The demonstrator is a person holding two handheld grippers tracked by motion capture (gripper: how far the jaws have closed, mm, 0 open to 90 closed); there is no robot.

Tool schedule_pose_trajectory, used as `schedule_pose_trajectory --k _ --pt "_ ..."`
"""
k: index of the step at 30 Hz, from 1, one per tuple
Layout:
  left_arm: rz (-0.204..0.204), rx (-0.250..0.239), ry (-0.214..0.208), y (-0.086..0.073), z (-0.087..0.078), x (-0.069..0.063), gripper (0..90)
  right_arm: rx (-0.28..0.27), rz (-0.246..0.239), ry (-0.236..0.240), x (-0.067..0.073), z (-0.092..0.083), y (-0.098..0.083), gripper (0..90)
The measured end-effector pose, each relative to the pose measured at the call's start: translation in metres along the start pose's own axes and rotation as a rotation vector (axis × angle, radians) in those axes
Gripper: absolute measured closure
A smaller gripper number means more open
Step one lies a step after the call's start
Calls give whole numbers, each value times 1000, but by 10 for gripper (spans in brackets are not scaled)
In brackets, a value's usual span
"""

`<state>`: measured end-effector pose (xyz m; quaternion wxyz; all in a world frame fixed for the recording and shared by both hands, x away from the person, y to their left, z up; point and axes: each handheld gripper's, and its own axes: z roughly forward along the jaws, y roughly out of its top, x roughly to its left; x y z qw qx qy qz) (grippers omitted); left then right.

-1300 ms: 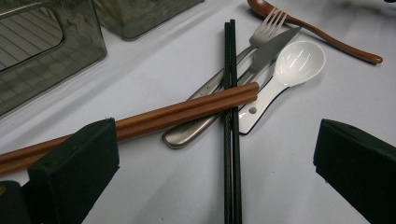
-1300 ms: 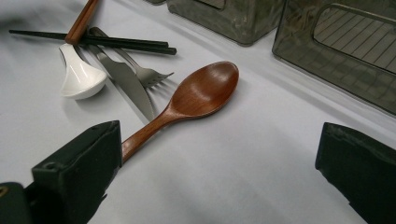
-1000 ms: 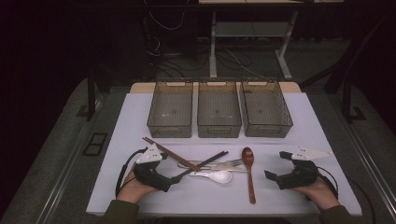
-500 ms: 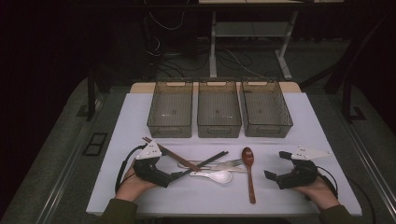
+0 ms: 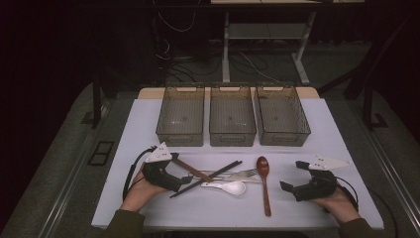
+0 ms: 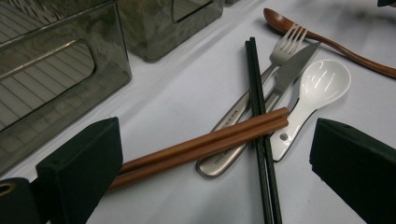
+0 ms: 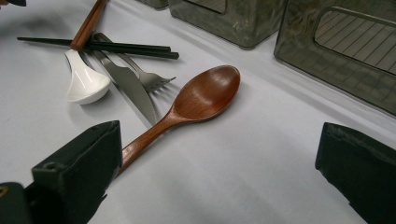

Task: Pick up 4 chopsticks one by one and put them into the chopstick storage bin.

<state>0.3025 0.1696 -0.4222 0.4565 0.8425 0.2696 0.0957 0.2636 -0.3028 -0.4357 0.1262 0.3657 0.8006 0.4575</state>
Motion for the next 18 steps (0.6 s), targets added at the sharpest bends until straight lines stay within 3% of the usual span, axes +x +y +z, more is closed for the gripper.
schedule_pose_trajectory --k 18 --pt "35 26 -37 21 18 25 71 7 6 -4 -1 1 -1 7"
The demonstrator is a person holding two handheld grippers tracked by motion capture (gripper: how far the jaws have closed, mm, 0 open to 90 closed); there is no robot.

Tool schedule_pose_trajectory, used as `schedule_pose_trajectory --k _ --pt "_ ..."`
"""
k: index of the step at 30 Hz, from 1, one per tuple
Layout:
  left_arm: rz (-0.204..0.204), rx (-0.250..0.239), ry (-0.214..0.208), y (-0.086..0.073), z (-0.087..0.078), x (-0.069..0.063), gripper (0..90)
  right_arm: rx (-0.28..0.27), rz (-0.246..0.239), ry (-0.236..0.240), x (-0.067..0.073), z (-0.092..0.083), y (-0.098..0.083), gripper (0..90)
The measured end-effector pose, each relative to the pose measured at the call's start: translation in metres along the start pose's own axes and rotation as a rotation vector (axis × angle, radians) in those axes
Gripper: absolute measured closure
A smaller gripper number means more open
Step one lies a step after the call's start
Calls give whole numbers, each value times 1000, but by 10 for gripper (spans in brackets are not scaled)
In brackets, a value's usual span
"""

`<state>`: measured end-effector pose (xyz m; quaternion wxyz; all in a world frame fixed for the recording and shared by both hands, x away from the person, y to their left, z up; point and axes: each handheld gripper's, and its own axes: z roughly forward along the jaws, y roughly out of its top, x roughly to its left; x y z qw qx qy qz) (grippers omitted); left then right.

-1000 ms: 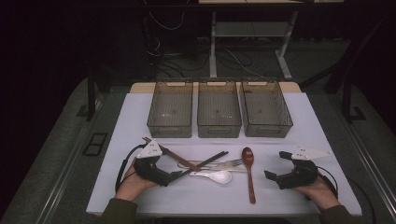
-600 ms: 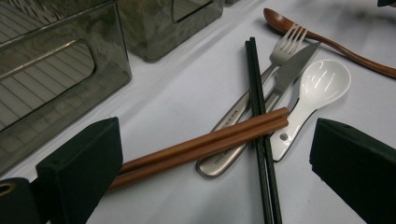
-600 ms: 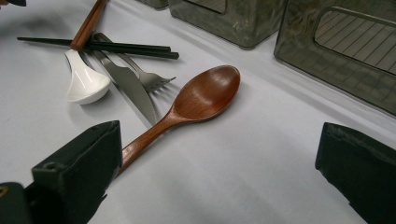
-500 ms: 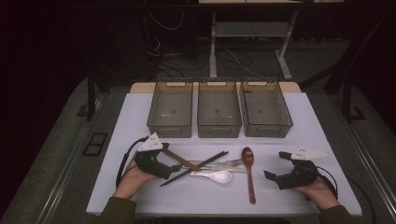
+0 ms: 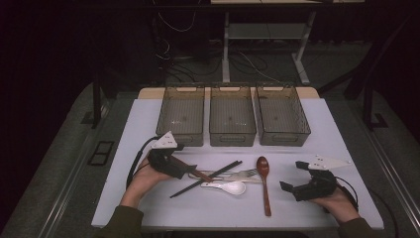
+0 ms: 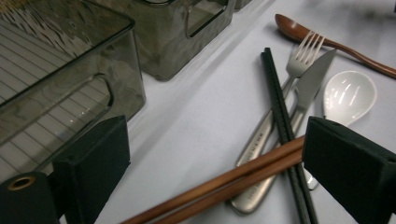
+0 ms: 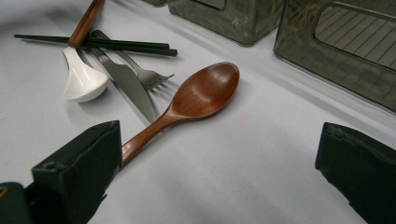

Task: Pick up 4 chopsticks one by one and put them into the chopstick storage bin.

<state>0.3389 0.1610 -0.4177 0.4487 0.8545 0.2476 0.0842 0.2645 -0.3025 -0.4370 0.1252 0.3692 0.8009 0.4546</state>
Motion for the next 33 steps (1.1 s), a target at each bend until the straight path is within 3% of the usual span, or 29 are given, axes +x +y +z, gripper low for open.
schedule_pose_trajectory --k 6,14,33 --pt "3 23 -8 0 5 10 119 5 -2 8 0 1 0 7" --pt "9 70 -19 -5 6 12 170 8 -7 12 0 1 0 7" --pt "112 128 -130 -1 20 -9 277 8 -4 18 0 2 0 7"
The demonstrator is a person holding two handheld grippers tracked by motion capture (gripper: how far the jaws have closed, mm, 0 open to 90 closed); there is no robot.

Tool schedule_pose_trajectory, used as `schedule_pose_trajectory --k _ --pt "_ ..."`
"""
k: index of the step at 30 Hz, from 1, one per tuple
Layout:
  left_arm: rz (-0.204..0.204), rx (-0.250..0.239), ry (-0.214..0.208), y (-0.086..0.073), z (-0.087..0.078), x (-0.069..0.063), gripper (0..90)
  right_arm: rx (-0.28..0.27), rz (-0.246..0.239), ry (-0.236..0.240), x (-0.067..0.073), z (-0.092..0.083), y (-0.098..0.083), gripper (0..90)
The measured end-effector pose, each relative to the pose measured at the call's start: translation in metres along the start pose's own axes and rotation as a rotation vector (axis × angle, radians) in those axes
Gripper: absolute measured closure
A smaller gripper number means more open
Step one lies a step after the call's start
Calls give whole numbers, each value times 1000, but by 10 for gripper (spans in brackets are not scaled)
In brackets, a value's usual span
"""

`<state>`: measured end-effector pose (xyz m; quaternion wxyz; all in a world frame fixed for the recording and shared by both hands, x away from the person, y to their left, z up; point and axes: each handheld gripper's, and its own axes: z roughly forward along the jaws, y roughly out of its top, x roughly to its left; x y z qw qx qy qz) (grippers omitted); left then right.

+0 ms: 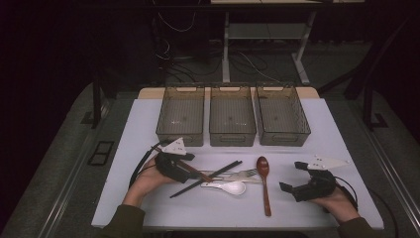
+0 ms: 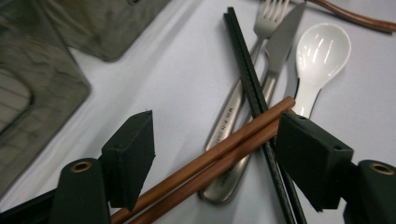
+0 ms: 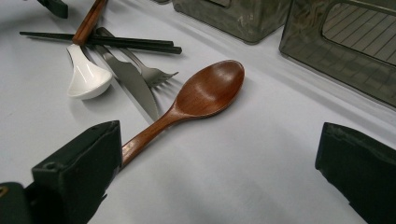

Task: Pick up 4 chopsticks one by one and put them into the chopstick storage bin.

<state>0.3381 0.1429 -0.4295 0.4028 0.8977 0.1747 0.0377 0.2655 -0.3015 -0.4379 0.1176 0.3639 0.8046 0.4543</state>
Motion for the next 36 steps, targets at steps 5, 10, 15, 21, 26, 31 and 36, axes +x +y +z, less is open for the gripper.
schedule_pose_trajectory --k 5,10,15,21,26,31,36 --pt "23 16 -19 0 3 -3 332 0 -3 2 0 0 0 7" --pt "40 28 -26 1 6 -4 360 0 -2 3 0 0 0 7" --pt "52 38 -25 0 8 -4 389 2 -1 4 0 0 0 7" --pt "54 52 -25 -1 10 -4 428 2 0 4 0 0 0 7" --pt "54 59 -24 -2 10 -4 467 3 -2 4 0 0 0 7" --pt "55 63 -21 -2 10 -3 482 3 -1 4 0 0 0 7" --pt "56 66 -21 -3 9 -2 492 3 -1 4 0 0 0 7"
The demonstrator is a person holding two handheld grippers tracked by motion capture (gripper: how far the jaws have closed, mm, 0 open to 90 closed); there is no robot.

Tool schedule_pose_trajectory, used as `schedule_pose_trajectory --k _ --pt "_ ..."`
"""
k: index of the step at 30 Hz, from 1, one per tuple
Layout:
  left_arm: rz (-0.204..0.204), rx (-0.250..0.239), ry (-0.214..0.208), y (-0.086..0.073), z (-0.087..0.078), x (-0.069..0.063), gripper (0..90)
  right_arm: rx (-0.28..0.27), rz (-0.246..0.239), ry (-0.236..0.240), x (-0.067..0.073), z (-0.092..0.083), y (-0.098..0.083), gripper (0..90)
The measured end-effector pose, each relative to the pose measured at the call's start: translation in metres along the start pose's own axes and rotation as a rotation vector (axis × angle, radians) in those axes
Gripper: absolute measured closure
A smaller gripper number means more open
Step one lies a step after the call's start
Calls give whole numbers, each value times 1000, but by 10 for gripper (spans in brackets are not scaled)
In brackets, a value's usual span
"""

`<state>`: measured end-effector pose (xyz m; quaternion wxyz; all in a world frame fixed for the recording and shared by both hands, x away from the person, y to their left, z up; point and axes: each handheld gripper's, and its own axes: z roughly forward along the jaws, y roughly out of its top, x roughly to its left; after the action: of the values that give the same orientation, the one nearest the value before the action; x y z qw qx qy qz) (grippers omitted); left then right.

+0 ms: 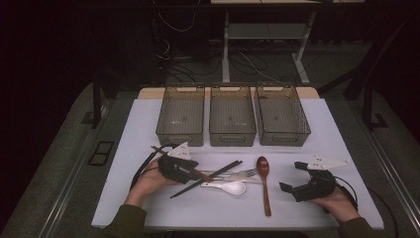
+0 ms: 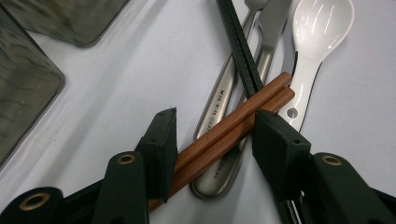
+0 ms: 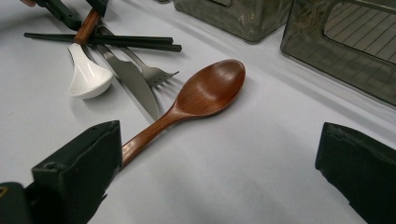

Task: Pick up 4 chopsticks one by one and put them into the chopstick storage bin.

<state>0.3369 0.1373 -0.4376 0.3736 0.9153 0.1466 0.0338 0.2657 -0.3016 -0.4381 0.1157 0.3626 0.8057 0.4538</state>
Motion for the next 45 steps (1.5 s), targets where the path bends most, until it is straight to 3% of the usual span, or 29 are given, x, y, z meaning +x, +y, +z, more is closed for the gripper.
schedule_pose_trajectory --k 18,45 --pt "31 11 6 -1 0 -1 482 2 0 4 0 0 0 7" --pt "33 13 11 -2 -3 -1 545 3 3 7 0 1 0 7"
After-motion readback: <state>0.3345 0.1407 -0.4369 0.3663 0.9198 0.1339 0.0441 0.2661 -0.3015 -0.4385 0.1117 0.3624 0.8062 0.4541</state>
